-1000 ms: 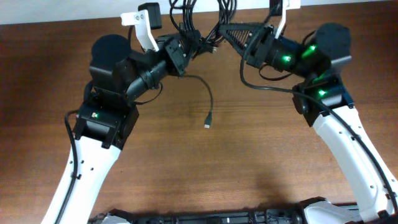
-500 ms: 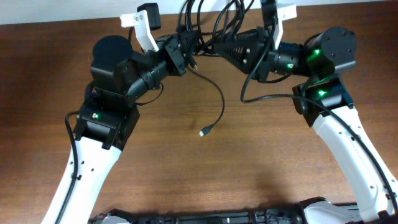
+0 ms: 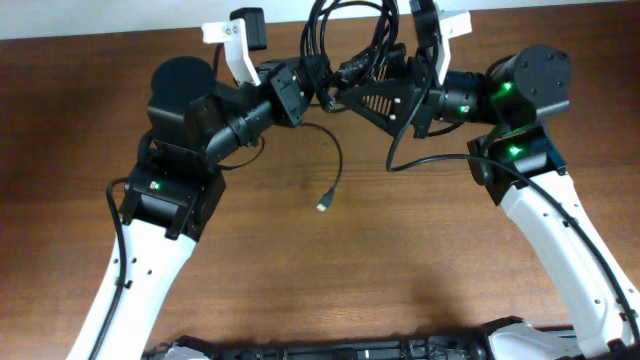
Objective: Untangle cables
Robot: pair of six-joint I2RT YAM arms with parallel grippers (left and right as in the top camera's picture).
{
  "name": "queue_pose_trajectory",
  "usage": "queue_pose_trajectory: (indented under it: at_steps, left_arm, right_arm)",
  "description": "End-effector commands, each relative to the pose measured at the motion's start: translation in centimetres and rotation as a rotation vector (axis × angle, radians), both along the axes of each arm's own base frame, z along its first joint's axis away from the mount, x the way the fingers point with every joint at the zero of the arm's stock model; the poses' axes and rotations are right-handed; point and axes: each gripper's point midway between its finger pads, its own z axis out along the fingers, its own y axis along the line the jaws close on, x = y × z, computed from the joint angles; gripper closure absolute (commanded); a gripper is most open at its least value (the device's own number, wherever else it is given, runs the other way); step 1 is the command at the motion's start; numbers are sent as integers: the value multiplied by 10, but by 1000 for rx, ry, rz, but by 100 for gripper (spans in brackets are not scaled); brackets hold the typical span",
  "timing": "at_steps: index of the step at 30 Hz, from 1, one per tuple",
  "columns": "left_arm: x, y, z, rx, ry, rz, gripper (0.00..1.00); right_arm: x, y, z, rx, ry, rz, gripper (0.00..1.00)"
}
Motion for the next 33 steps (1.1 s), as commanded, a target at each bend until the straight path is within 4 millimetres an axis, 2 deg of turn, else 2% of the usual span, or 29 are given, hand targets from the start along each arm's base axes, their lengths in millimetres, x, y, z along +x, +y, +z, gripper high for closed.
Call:
queue_pose_trajectory:
  at_steps: [1,7,12,15,18,23,27,30,33]
  left_arm:
    - [-12,-10,0,16,-14,-85,100]
    - [-4,-3,-4,54,-35,-31,100]
    - [24,31,-26,139,30,226,100]
    - [28,41,-37,175,65,289,100]
    - [26,41,-42,218,51,275,100]
    - [14,25,-40,209,34,152,100]
    - [15,25,-39,242,-8,143,100]
    - [15,25,-38,302,-79,125,100]
    - [16,24,-32,366,-180,106,100]
  right_arm:
    - [-7,1,15,22,-74,-5,39]
    - [-3,-9,17,20,-92,-23,39]
    - [-3,-12,16,13,-91,-17,39]
    - [-3,-12,17,14,-101,-17,39]
    - [-5,-12,21,21,-133,-18,39]
    - [-5,-12,21,22,-140,-17,38]
    - [-3,-13,19,19,-124,-21,39]
    - [10,-22,10,7,-45,-65,39]
    - [35,-39,-10,-9,122,-166,35]
